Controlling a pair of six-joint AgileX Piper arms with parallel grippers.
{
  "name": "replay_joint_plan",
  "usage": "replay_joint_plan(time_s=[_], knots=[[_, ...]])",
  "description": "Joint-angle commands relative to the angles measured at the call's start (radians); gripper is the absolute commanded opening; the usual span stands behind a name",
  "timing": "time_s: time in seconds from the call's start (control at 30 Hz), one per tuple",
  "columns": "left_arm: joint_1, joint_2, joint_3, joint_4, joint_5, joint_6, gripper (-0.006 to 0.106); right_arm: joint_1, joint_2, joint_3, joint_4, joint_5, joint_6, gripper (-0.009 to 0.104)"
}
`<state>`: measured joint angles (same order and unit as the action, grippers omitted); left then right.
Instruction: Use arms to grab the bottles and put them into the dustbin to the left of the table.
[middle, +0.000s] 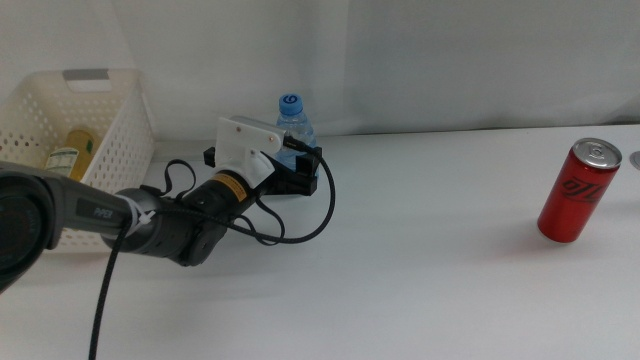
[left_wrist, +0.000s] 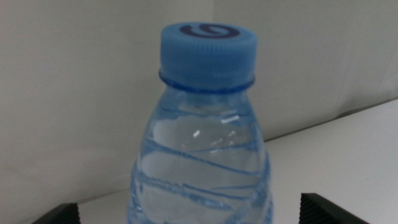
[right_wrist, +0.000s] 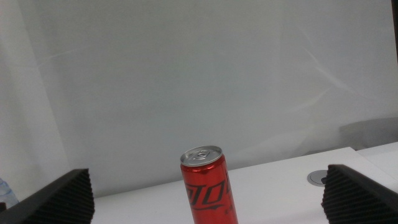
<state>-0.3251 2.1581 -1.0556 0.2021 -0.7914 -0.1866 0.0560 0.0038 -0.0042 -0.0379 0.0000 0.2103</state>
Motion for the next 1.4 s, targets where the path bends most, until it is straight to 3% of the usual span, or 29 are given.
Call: replay_joint_plan(time_s=[0.0, 0.67, 0.73, 0.83, 0.97, 1.37], knots=[[-0.004, 0.018, -0.031, 0.001, 0.012, -0.015, 0.093, -0.005, -0.033, 0.042, -0.012, -0.011, -0.008, 0.103], [-0.004, 0.109, -0.209, 0.001, 0.153, -0.077, 0.085, -0.005, -0.033, 0.042, -0.012, -0.007, -0.008, 0.103], [-0.004, 0.109, -0.209, 0.001, 0.144, -0.077, 0.079, -0.005, -0.033, 0.042, -0.012, -0.007, -0.008, 0.103], [-0.004, 0.109, -0.211, 0.001, 0.138, -0.075, 0.056, -0.005, -0.033, 0.042, -0.012, -0.007, -0.008, 0.103], [-0.004, 0.109, -0.220, 0.001, 0.160, -0.075, 0.000, -0.005, -0.033, 0.042, -0.012, -0.007, -0.008, 0.103], [-0.004, -0.034, -0.230, 0.001, 0.275, -0.068, -0.003, -0.005, -0.033, 0.042, -0.012, -0.007, -0.008, 0.103]])
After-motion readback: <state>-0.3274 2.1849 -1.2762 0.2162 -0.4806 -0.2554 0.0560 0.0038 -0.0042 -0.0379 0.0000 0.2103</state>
